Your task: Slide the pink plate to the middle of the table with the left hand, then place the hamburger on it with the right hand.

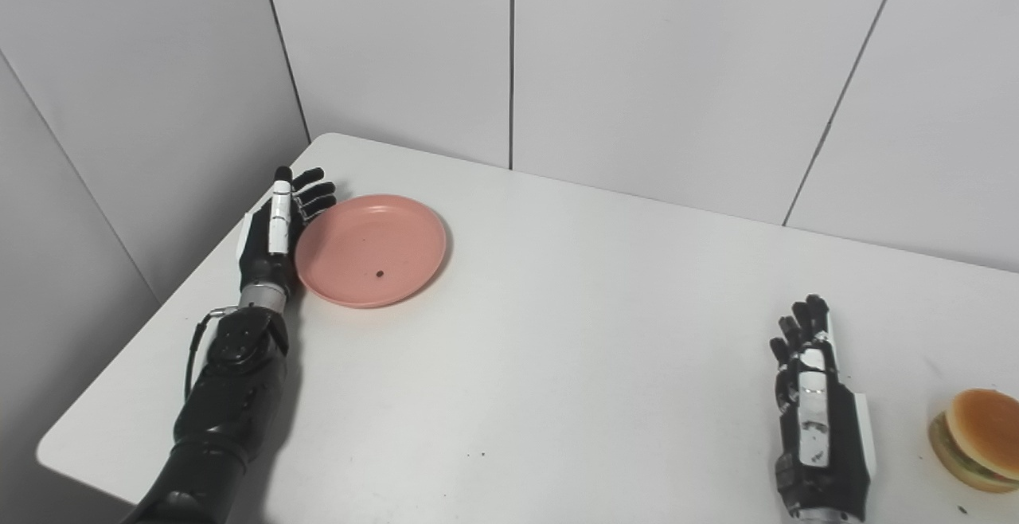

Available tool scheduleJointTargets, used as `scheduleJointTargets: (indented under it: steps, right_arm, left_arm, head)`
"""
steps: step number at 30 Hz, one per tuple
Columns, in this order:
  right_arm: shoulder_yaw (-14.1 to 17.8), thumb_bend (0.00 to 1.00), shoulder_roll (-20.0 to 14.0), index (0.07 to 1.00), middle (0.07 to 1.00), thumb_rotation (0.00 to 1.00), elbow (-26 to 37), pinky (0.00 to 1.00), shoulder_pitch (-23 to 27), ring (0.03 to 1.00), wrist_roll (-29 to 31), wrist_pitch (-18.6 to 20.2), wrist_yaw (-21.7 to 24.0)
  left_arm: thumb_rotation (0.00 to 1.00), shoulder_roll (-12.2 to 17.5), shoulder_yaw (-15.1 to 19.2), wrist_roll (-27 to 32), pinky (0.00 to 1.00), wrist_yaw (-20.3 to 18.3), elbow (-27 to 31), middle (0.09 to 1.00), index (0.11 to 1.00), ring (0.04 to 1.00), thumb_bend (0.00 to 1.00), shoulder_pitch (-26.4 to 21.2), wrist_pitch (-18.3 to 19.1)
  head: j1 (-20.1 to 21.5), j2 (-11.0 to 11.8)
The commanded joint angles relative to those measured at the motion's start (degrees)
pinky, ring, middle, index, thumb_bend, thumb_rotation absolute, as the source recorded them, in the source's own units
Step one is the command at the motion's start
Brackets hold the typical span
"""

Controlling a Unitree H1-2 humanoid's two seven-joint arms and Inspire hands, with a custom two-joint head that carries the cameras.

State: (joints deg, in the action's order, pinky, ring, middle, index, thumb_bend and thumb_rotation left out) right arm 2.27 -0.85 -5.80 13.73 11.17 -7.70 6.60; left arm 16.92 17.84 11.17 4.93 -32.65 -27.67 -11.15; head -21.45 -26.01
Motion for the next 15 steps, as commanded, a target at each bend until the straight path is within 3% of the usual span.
scheduleJointTargets:
  steps: [1,15]
  right_arm:
    - [0.46,0.49,-0.60,1.000,1.000,0.90,0.95,1.00,-0.12,1.000,0.21,-0.39,0.10]
    - [-0.08,0.50,-0.32,1.000,1.000,0.89,0.50,1.00,0.03,1.000,-0.84,-0.29,-0.02]
  left_arm:
    - [1.00,-0.92,-1.11,-0.10,0.72,-0.62,2.87,0.721,0.704,0.738,0.66,-0.19,1.06]
    - [1.00,-4.65,-3.19,1.92,0.74,-2.67,8.34,0.729,0.705,0.749,0.69,1.30,5.08]
  head:
    - [0.05,-0.03]
    - [2.46,-0.20]
